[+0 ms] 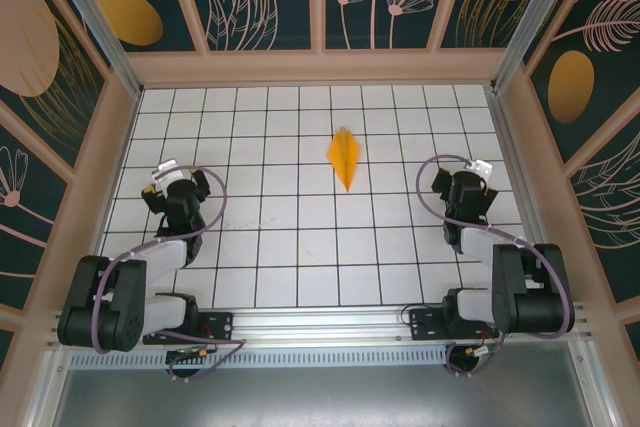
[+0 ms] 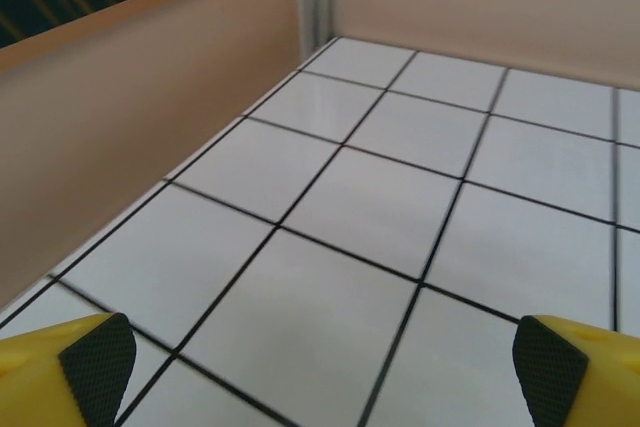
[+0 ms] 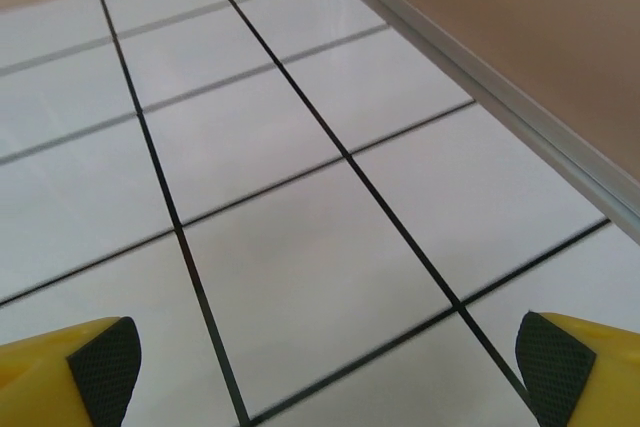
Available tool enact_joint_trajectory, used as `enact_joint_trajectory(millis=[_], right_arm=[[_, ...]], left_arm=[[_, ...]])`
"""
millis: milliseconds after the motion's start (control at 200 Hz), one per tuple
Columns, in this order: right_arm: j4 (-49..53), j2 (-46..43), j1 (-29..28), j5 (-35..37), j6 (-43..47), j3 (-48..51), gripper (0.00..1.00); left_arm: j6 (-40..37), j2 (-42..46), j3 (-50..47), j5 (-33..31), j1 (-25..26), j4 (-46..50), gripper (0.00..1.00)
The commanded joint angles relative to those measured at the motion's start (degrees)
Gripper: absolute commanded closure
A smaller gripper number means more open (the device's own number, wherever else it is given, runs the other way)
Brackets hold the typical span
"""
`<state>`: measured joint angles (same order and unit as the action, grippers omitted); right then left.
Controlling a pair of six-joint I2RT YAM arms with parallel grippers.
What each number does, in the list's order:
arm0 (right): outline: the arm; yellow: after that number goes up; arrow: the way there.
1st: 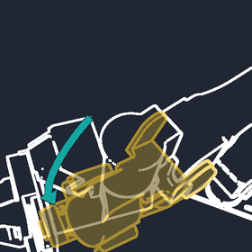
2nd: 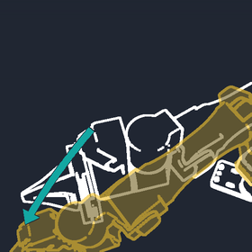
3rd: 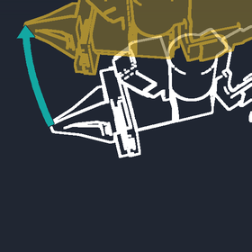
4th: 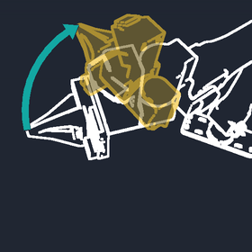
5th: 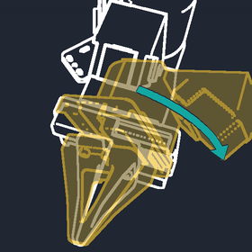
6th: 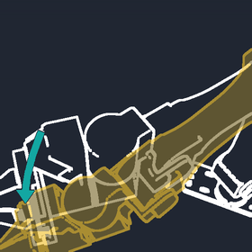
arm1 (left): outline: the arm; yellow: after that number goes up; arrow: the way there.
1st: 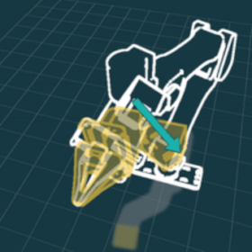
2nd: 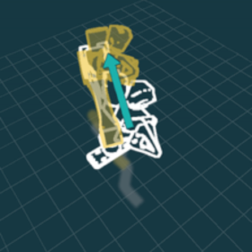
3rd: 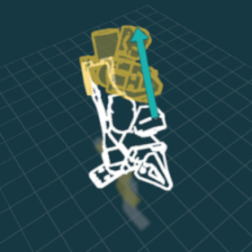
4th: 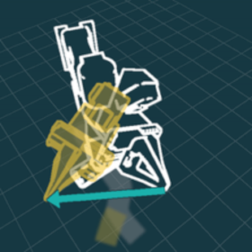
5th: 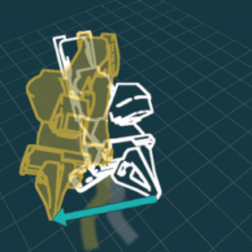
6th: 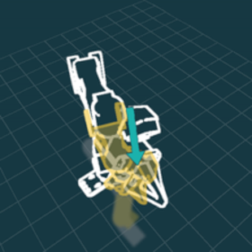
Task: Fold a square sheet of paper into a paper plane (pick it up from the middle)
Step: Reset both arms
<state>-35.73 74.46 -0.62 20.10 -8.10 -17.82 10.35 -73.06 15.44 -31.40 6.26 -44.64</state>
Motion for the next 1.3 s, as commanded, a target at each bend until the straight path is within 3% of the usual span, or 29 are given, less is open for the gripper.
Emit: enact_joint_trajectory(millis=[0, 165, 360, 611, 1291], right_arm=[[-17.0, 2.3, 1.3, -7.5, 2.8, 1.9, 0.01], [-22.7, 6.7, 1.6, -12.1, 4.5, 1.0, 0.01], [-27.1, 11.2, 2.1, -15.5, 5.5, 0.9, 0.01], [-35.6, 13.8, 2.3, -20.5, 7.4, 4.5, 0.01], [-35.5, 13.8, 2.4, -20.7, 7.3, 4.4, 0.01]], left_arm=[[-4.9, -1.7, -1.7, 8.9, -1.5, -15.0, 0.01], [-5.0, -5.1, -2.9, 18.3, -4.2, -22.3, 0.02], [-5.3, -11.6, -3.2, 21.3, -5.3, -29.3, 0.01], [-5.6, -14.2, -2.5, 21.4, -5.4, -30.0, 0.01], [-5.8, -14.3, -2.1, 21.6, -5.4, -29.1, 0.02]])
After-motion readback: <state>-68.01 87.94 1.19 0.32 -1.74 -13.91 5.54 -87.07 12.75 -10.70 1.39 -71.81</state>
